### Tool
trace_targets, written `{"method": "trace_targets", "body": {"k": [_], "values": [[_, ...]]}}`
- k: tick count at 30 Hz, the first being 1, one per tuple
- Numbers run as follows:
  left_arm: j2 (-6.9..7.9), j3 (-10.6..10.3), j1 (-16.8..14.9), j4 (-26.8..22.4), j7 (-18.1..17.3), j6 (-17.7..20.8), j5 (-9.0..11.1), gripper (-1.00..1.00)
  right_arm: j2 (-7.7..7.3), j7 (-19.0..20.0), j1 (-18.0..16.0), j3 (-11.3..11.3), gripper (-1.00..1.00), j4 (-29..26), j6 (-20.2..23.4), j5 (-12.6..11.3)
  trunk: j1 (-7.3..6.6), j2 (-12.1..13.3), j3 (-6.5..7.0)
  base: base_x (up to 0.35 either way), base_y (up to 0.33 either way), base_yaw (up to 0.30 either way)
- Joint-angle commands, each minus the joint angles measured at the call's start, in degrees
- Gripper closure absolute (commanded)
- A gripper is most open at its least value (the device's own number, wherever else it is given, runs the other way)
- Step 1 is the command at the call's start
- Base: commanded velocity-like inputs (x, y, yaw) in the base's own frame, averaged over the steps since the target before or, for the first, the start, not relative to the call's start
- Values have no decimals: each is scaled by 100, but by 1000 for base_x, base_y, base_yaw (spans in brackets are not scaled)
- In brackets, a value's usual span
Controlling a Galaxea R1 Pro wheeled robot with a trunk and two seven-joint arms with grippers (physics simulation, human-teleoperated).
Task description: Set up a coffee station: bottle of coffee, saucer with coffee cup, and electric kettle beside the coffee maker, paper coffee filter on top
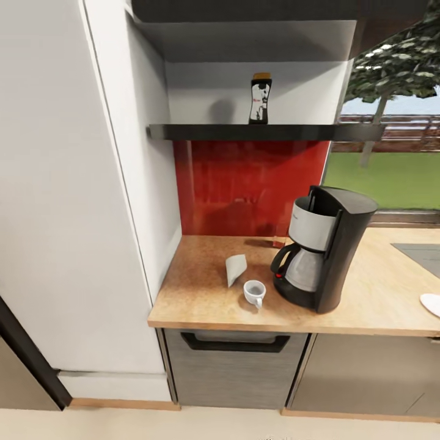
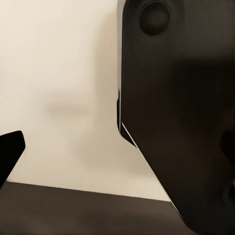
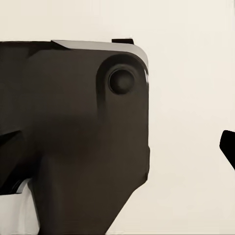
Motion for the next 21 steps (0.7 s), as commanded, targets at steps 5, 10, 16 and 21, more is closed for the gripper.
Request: {"method": "trace_targets", "body": {"k": [5,10,16,21], "values": [[-11,0,-2,-6,13,5,5,-100,-1,-26,1,1,-100,-7,-17,-3,-110,197,84,0,0,-262],[-21,0,-4,-11,13,5,4,-100,0,-28,1,1,-100,-5,-31,-3,-220,398,174,0,0,-247],[-22,0,-5,-13,13,5,6,-100,-2,-36,1,0,-100,2,-32,3,-351,638,282,0,0,-78],[-28,0,-5,-13,13,5,6,-100,-6,-36,1,-3,-100,-6,-33,0,-461,839,371,0,0,-1]]}}
